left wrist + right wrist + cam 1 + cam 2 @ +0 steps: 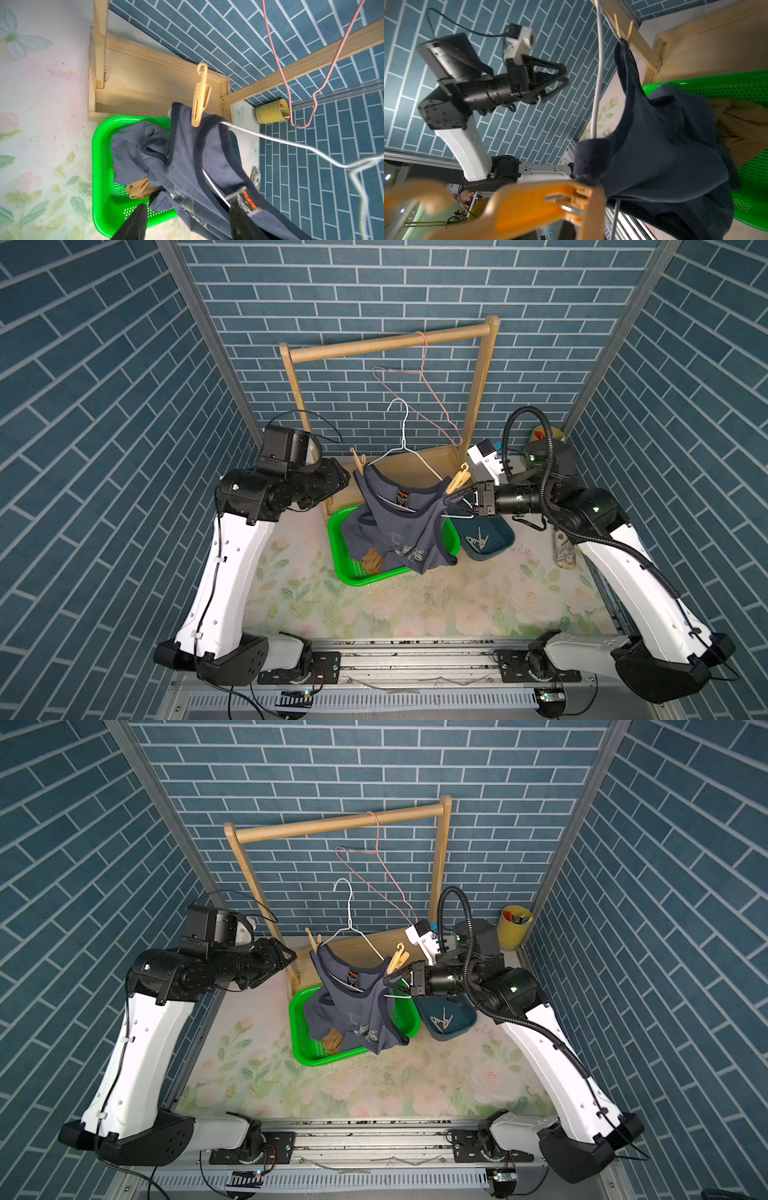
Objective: Remove the clothespins securing tank tops to the hanger
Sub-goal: Place the tank top in the basket, then remove the clothespin from the hanger.
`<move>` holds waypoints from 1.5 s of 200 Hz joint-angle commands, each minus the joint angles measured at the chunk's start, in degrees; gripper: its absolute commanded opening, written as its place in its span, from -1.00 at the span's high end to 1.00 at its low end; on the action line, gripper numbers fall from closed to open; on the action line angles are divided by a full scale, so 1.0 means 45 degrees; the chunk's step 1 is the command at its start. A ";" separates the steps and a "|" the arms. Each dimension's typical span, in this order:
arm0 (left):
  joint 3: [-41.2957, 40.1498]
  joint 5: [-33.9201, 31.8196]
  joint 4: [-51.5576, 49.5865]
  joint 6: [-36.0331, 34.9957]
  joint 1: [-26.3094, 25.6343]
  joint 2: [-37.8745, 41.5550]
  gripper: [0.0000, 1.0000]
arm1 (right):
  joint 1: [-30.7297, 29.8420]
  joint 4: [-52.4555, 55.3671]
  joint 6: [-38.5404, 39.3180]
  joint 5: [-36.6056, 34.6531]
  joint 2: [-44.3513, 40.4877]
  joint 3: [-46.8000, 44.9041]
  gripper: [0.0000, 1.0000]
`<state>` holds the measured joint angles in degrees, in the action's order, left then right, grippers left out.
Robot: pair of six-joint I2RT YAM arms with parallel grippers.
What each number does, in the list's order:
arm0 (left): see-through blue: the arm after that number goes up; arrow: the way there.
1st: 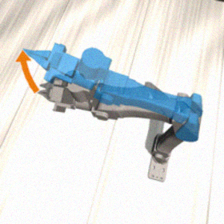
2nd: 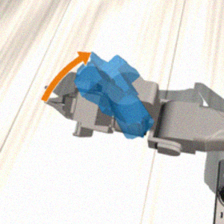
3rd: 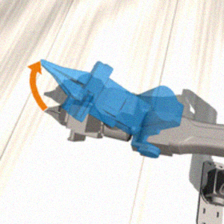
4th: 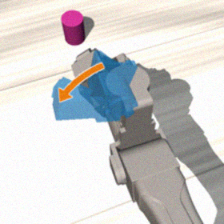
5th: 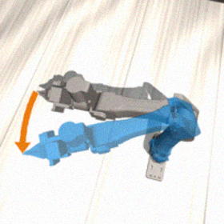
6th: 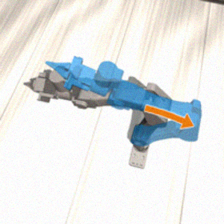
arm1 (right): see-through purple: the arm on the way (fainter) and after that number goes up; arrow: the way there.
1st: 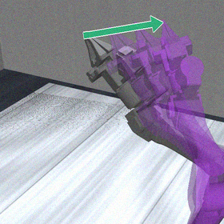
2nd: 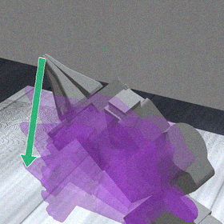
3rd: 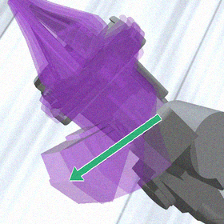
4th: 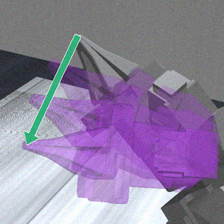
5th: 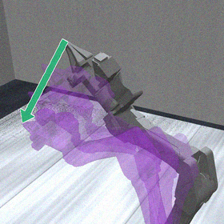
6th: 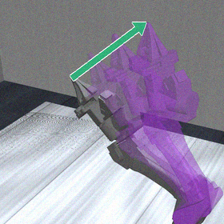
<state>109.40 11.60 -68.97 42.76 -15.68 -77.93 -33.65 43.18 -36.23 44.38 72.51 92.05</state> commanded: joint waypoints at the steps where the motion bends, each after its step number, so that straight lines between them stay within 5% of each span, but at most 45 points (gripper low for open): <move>1: 0.0331 0.0194 -0.0468 0.0086 0.0438 -0.0258 -0.33 | -0.0010 -0.1129 0.0017 0.0291 -0.0121 -0.0072 1.00; 35: 0.0331 0.1196 -0.0974 0.0643 0.1484 -0.0830 -0.49 | -0.0543 0.0220 0.0913 -0.0791 0.0369 0.0283 1.00; 71: 0.0595 0.1886 -0.1604 0.0543 0.2198 -0.1733 -0.53 | -0.2160 0.3016 0.2609 -0.3733 0.1347 0.1936 1.00; 141: 0.0916 0.2826 -0.3316 -0.0565 0.2953 -0.3536 -0.67 | -0.3878 0.4069 0.3907 -0.7708 0.1383 0.2700 1.00; 190: 0.0453 0.2774 -0.3088 -0.0559 0.3185 -0.3290 -0.72 | -0.4392 0.4985 0.4945 -0.8106 0.2807 0.4878 1.00; 240: 0.0689 0.2702 -0.3466 -0.0844 0.3974 -0.3088 -0.87 | -0.5185 0.7965 0.6184 -0.8150 0.5956 1.0014 1.00; 300: -0.0107 0.3529 -0.2564 -0.0745 0.4888 -0.3267 -0.89 | -0.6813 0.7699 0.6178 -0.9753 0.6356 0.9507 1.00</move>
<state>110.69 25.67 -81.78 40.03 5.06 -92.73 -62.39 76.97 -11.05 4.60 101.16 134.23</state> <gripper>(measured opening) 0.951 0.067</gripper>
